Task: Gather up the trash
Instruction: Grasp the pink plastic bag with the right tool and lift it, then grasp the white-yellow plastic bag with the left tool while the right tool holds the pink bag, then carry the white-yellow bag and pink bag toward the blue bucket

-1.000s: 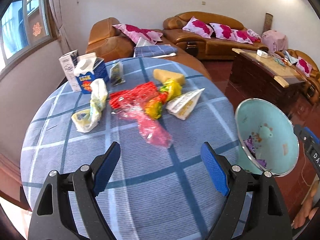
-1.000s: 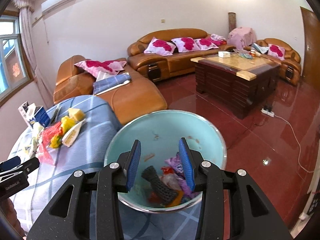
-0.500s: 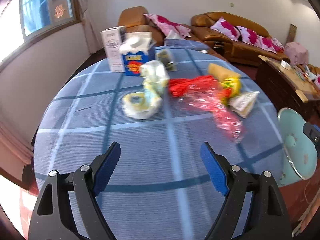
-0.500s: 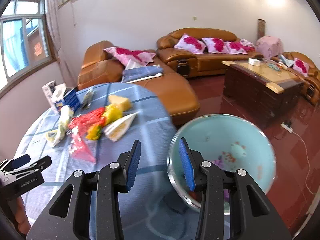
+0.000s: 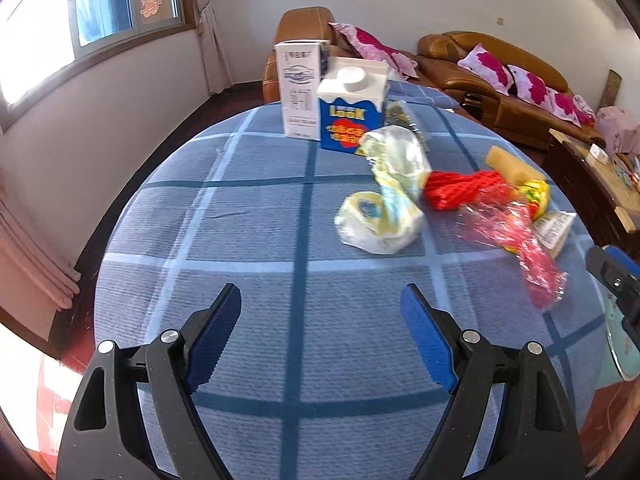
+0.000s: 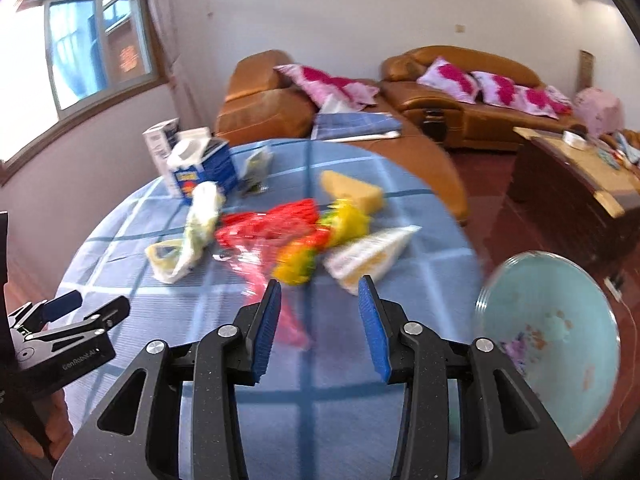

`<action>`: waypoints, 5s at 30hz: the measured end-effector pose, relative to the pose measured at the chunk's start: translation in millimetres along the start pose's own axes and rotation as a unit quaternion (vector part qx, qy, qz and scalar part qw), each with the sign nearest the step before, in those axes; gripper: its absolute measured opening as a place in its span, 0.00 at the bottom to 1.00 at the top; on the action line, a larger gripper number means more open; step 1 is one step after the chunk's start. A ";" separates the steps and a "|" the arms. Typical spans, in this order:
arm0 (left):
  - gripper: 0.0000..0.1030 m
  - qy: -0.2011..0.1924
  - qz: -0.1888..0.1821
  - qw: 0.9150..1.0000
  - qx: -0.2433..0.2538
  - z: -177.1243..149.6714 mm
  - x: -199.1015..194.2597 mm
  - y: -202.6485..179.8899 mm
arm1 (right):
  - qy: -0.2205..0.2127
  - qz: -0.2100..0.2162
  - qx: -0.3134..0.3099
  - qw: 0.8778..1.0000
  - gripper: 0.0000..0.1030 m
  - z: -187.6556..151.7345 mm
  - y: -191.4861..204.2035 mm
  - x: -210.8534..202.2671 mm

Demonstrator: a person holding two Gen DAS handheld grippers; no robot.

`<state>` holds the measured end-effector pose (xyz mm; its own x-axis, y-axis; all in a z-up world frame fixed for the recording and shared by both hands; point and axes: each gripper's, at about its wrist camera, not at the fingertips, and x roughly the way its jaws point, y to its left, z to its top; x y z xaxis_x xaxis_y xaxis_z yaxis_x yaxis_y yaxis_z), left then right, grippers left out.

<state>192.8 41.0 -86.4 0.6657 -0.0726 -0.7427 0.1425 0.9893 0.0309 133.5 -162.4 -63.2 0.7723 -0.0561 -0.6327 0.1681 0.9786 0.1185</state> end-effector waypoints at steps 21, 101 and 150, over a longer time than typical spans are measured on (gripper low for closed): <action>0.78 -0.001 0.003 1.000 0.003 25.7 20.1 1.7 | 0.009 0.050 -0.051 0.997 0.26 11.0 27.9 26.9; 0.32 -0.031 -0.040 0.997 0.061 -4.1 -53.0 -83.8 | -0.078 -0.043 0.026 0.996 0.26 -23.6 -42.4 -76.3; 0.32 -0.071 -0.102 0.985 0.116 -13.0 -95.6 -158.2 | -0.088 -0.124 0.109 0.982 0.26 -56.7 -140.9 -105.8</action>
<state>97.1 -106.9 -28.9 0.6995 -0.2995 -0.6489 0.4364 0.8980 0.0559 -6.6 -283.2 -56.3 0.7818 -0.3389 -0.5234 0.4769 0.8658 0.1516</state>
